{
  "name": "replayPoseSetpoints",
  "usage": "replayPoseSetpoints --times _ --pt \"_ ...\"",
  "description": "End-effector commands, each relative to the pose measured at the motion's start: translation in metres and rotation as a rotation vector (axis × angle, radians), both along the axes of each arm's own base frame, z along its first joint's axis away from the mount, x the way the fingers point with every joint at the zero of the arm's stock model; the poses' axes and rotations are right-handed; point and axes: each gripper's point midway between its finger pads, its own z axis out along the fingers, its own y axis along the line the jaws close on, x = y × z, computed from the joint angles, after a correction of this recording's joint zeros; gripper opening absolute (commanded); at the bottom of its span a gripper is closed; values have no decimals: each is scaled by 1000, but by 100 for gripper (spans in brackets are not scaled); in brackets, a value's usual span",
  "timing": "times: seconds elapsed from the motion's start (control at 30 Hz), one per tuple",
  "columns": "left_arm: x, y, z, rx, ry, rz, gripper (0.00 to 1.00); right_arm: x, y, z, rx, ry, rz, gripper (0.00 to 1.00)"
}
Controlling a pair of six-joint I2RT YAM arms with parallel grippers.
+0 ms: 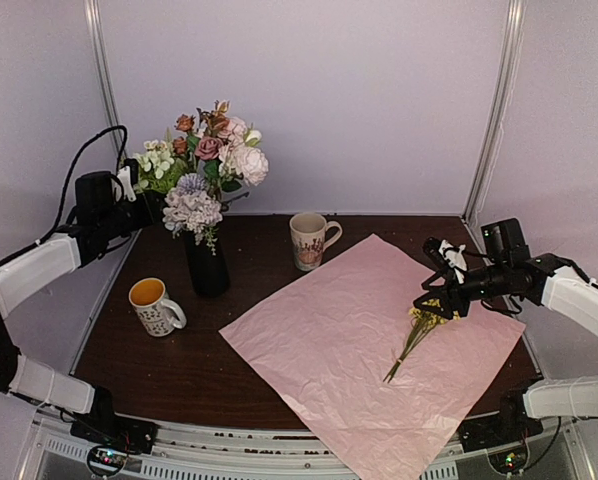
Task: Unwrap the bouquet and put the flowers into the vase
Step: Place the fake flower in the vase.
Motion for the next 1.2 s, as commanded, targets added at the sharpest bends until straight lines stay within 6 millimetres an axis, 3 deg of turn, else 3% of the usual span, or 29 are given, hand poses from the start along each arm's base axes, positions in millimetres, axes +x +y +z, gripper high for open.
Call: replayPoseSetpoints --times 0.0,0.23,0.4,0.6,0.93,1.17 --pt "4 3 34 -8 -91 30 40 4 0 12 5 -31 -3 59" --pt "26 -6 37 -34 -98 -4 19 5 0 10 4 -22 -8 59" --pt "31 -9 30 -61 -95 -12 0 5 -2 10 -3 -33 -12 59" --pt "24 -5 17 -59 -73 7 0 4 0 10 4 -26 -1 59" --pt "14 -12 -27 -82 22 -33 0 3 2 9 4 -17 10 59" --pt "6 -5 -15 -54 0 -4 0 2 2 12 9 -24 8 59"
